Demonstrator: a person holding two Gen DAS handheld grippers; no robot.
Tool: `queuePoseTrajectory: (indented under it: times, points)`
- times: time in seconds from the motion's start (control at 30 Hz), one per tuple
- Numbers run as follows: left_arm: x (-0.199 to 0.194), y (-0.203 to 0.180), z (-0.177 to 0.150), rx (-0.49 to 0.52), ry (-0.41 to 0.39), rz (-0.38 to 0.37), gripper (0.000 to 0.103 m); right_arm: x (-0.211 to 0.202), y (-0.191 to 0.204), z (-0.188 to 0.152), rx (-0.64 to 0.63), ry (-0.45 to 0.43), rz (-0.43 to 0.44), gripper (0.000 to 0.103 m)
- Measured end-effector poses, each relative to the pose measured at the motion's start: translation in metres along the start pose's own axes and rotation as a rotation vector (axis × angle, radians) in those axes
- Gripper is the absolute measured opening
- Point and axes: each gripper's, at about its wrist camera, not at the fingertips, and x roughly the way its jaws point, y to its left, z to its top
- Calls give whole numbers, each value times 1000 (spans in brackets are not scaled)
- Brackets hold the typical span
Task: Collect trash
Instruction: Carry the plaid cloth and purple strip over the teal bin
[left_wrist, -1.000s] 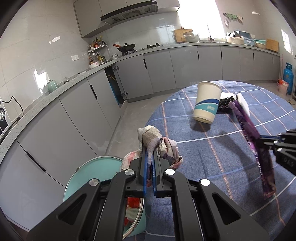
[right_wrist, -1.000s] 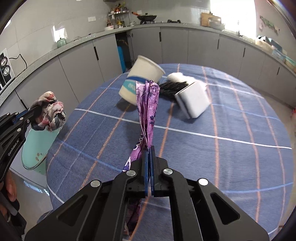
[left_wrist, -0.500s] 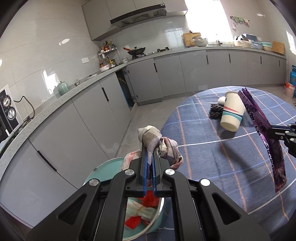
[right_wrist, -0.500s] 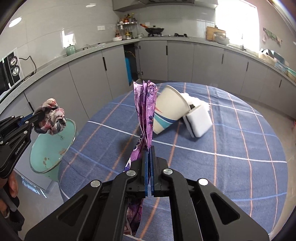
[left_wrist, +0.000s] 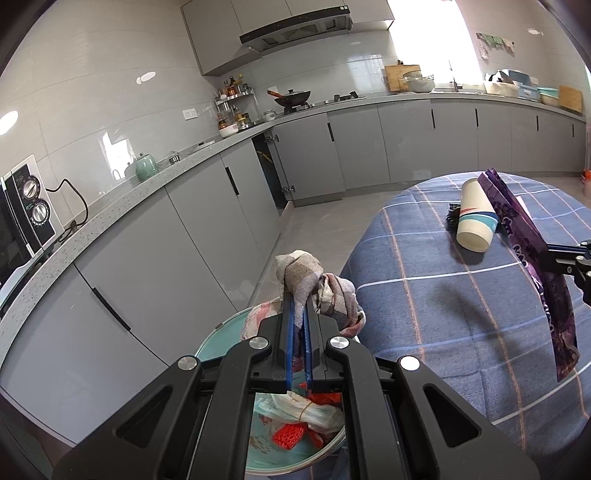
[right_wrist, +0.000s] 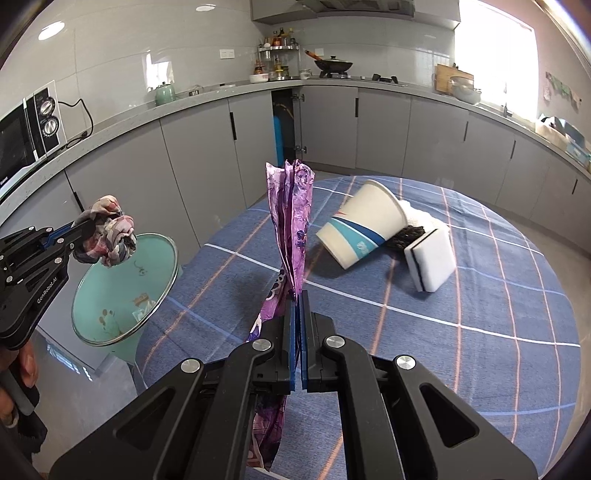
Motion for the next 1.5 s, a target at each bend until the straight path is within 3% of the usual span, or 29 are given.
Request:
queuePoseTrajectory:
  times: [1.5]
  points:
    - [11, 84, -29, -75, 53, 165, 5, 29, 80, 20, -146, 15, 100, 3]
